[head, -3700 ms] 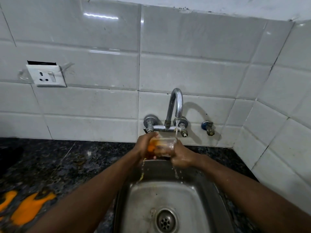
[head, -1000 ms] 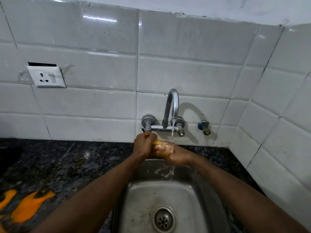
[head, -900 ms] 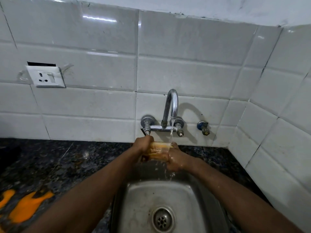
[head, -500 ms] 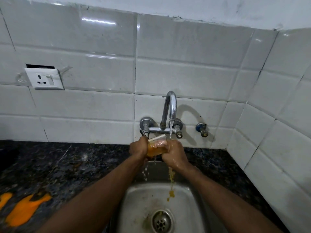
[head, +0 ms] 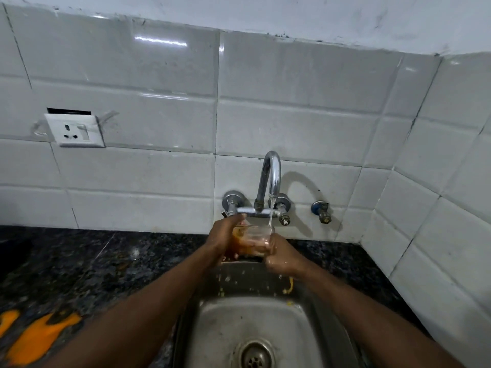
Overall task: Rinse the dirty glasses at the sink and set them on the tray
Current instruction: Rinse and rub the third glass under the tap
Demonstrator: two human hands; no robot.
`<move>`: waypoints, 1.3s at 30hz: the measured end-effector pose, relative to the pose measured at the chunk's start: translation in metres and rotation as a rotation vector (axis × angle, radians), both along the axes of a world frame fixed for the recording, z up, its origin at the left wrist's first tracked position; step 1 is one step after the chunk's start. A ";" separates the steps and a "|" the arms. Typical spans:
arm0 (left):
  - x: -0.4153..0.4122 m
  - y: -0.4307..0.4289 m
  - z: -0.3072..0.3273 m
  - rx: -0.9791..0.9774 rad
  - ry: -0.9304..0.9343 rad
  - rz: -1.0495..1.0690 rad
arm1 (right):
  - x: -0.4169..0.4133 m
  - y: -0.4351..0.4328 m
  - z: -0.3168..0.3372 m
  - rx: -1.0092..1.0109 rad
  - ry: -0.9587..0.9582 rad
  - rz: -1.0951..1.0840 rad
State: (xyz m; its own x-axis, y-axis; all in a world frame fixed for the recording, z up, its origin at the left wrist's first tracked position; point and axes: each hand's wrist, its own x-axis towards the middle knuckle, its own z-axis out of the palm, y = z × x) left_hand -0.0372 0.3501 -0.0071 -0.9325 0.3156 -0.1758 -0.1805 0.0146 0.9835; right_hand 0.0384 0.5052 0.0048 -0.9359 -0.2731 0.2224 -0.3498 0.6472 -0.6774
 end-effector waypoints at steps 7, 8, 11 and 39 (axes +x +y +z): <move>-0.003 0.003 0.001 -0.270 -0.047 0.099 | 0.004 0.000 -0.010 0.335 0.006 0.179; -0.006 0.002 0.000 -0.233 -0.053 0.075 | 0.005 -0.001 -0.005 0.314 -0.051 0.165; -0.005 0.000 -0.001 -0.105 0.075 0.021 | -0.005 -0.004 -0.004 0.178 -0.175 0.107; 0.039 0.027 -0.014 -0.126 0.497 0.405 | -0.020 -0.040 -0.014 -0.631 -0.003 -0.842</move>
State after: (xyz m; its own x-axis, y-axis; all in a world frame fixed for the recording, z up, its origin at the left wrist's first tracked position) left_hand 0.0013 0.3768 -0.0211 -0.9529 -0.0729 0.2944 0.2800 0.1612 0.9464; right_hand 0.0184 0.4649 -0.0087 -0.7706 0.6302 0.0951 0.0509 0.2097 -0.9764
